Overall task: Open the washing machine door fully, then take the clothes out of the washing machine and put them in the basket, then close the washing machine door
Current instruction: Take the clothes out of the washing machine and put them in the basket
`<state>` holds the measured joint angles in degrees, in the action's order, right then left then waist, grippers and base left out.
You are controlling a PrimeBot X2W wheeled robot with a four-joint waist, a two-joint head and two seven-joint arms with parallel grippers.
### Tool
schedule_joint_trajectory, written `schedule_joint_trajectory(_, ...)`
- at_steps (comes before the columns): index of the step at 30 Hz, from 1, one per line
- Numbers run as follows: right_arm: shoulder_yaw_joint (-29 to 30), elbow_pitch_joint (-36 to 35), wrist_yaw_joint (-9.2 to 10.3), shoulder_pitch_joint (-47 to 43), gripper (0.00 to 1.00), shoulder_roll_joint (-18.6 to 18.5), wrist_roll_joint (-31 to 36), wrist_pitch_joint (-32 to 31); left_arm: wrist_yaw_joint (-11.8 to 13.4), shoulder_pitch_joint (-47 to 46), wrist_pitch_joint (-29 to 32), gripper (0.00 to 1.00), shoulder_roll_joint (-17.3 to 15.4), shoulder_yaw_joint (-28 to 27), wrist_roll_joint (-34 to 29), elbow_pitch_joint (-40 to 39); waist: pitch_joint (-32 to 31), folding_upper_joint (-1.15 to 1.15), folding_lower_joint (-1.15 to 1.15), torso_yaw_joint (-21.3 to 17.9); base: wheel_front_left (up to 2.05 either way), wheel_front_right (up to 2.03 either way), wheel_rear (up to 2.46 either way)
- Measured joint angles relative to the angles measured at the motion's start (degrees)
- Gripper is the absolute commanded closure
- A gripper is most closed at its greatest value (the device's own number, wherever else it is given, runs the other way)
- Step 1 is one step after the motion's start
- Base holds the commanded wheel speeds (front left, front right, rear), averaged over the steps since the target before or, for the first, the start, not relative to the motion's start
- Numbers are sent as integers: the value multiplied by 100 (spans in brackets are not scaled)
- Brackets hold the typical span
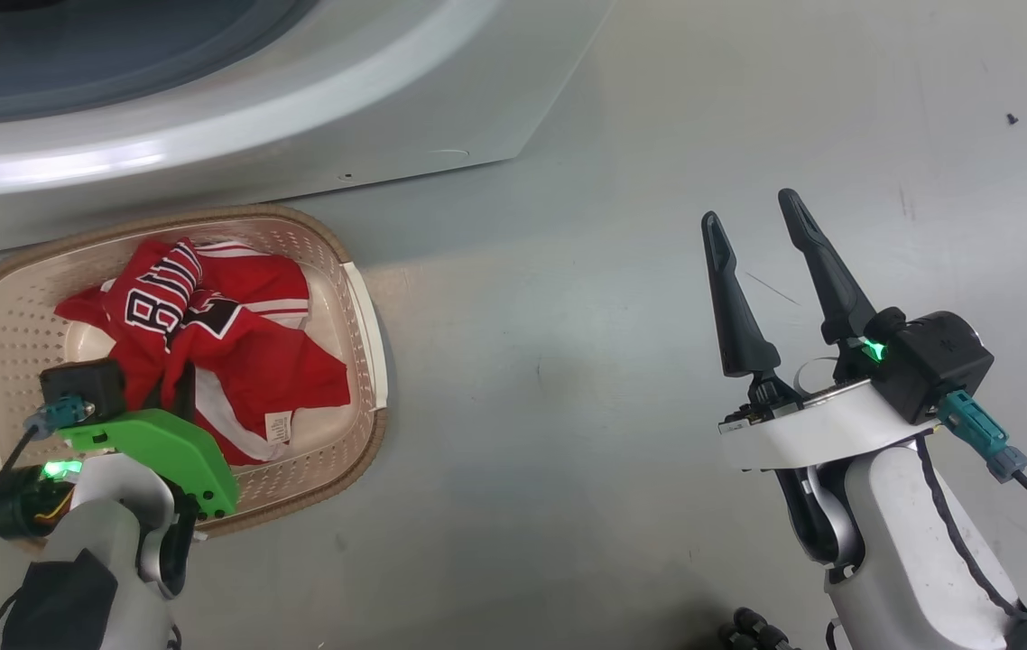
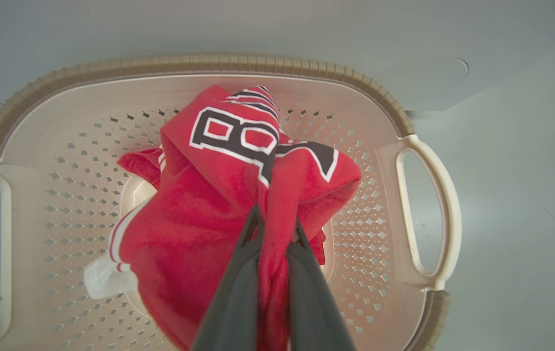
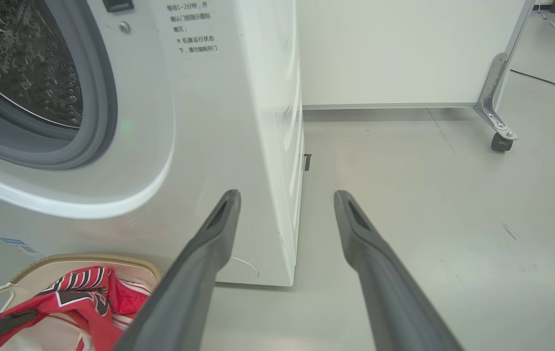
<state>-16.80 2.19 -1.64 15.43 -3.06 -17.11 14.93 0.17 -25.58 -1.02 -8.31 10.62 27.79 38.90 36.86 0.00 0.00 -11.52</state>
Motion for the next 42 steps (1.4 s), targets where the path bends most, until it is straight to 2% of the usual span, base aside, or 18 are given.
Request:
schedule_joint_trajectory(7,-33,11,29,10,0,4,-46,0,-142,-161,-35,100,38,24,59,416,52,0,0,-61,0,0,0)
schedule_joint_trajectory(8,-41,14,29,22,0,4,-46,1,-159,-193,-64,88,44,23,60,467,49,0,0,-57,0,0,0)
schedule_joint_trajectory(9,-45,20,29,41,0,7,-46,0,-176,-228,-98,62,49,22,60,510,45,0,0,-51,0,0,0)
schedule_joint_trajectory(10,-45,23,29,59,0,7,-46,1,-194,-265,-109,46,49,22,60,550,41,0,0,-44,0,0,0)
schedule_joint_trajectory(11,-46,25,30,73,0,7,-46,1,-200,-304,-122,13,49,19,60,581,37,0,0,-37,0,0,0)
schedule_joint_trajectory(12,-45,29,30,84,0,7,-46,1,-200,-342,-175,0,49,12,60,619,32,0,0,-30,0,0,0)
schedule_joint_trajectory(23,45,156,37,105,0,8,-35,1,-257,-497,-833,0,124,175,-192,816,-246,0,0,107,0,0,0)
schedule_joint_trajectory(30,240,270,71,104,0,5,57,1,-357,-594,-1276,0,286,307,-275,592,-515,0,0,313,0,0,0)
schedule_joint_trajectory(42,509,465,69,-126,0,8,126,1,-399,-470,-1343,0,293,353,-593,-148,-1217,0,0,665,0,0,0)
